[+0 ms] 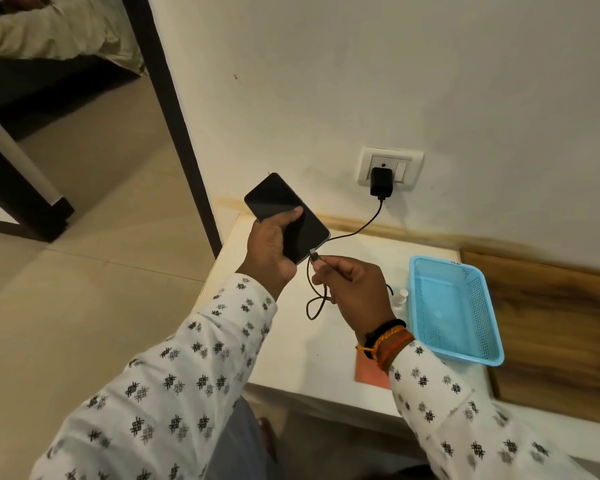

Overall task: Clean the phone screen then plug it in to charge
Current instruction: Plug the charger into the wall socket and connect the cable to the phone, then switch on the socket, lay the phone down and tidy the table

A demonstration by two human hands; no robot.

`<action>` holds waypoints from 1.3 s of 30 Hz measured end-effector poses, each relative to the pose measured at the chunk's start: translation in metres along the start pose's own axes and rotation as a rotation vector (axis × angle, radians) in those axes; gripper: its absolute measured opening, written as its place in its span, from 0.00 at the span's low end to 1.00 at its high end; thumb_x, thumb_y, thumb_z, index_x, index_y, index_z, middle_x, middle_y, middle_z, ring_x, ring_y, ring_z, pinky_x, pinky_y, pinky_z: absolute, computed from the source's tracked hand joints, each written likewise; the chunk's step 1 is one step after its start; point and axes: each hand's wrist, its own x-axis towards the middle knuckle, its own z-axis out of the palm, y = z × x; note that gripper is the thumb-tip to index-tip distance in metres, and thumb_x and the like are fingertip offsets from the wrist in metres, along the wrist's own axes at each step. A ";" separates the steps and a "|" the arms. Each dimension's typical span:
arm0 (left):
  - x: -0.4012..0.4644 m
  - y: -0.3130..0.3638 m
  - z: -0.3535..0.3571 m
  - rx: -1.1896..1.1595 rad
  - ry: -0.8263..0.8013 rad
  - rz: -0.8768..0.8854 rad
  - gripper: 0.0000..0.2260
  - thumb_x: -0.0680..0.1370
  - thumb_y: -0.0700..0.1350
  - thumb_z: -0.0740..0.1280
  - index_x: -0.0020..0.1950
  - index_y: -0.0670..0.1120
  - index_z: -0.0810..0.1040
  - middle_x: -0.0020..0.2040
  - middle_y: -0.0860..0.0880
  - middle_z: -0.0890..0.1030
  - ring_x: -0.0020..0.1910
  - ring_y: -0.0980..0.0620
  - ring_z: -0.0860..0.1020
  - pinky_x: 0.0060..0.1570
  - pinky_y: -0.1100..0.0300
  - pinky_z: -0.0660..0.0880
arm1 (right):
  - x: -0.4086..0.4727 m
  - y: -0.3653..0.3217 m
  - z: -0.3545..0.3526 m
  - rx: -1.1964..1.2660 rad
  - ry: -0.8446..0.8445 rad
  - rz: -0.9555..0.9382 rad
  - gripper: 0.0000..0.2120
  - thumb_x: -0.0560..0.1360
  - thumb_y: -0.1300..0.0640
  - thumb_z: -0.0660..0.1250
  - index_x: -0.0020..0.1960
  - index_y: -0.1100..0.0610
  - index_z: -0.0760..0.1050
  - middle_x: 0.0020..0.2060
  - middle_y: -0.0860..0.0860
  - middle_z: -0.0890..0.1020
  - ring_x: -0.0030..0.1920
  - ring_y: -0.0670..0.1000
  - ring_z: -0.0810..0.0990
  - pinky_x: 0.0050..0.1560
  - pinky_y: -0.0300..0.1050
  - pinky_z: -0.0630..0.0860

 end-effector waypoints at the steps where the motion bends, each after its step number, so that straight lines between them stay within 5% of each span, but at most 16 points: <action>1: 0.001 -0.001 -0.001 0.006 0.005 -0.002 0.24 0.73 0.37 0.73 0.69 0.41 0.75 0.56 0.41 0.83 0.47 0.42 0.82 0.31 0.58 0.81 | 0.000 0.000 0.001 -0.008 0.004 -0.004 0.05 0.75 0.54 0.70 0.47 0.50 0.85 0.34 0.47 0.85 0.36 0.41 0.81 0.41 0.44 0.78; 5: 0.003 -0.003 -0.004 0.022 0.023 0.004 0.24 0.73 0.37 0.74 0.68 0.41 0.76 0.56 0.40 0.84 0.47 0.41 0.83 0.34 0.56 0.82 | -0.001 -0.001 0.000 -0.049 0.003 -0.021 0.05 0.74 0.52 0.70 0.45 0.49 0.85 0.33 0.46 0.85 0.37 0.41 0.82 0.44 0.46 0.81; 13: 0.005 -0.004 -0.004 0.010 0.033 -0.004 0.23 0.72 0.38 0.74 0.67 0.41 0.77 0.52 0.41 0.84 0.42 0.43 0.84 0.31 0.58 0.80 | -0.003 0.002 -0.002 -0.060 0.069 -0.030 0.05 0.73 0.53 0.71 0.41 0.46 0.84 0.31 0.44 0.84 0.34 0.39 0.81 0.38 0.35 0.75; 27: 0.003 -0.006 0.002 0.046 0.034 0.059 0.24 0.72 0.35 0.74 0.68 0.42 0.74 0.61 0.38 0.82 0.58 0.36 0.82 0.40 0.51 0.82 | -0.006 -0.004 0.001 -0.104 0.081 -0.054 0.04 0.74 0.55 0.71 0.44 0.51 0.85 0.30 0.46 0.84 0.33 0.40 0.80 0.40 0.37 0.78; 39: 0.004 -0.007 0.002 0.127 0.010 0.127 0.18 0.70 0.34 0.76 0.53 0.49 0.76 0.47 0.46 0.86 0.40 0.47 0.86 0.33 0.52 0.82 | -0.003 0.000 0.003 -0.126 0.105 -0.067 0.07 0.75 0.54 0.70 0.40 0.53 0.84 0.29 0.45 0.82 0.33 0.39 0.79 0.36 0.25 0.71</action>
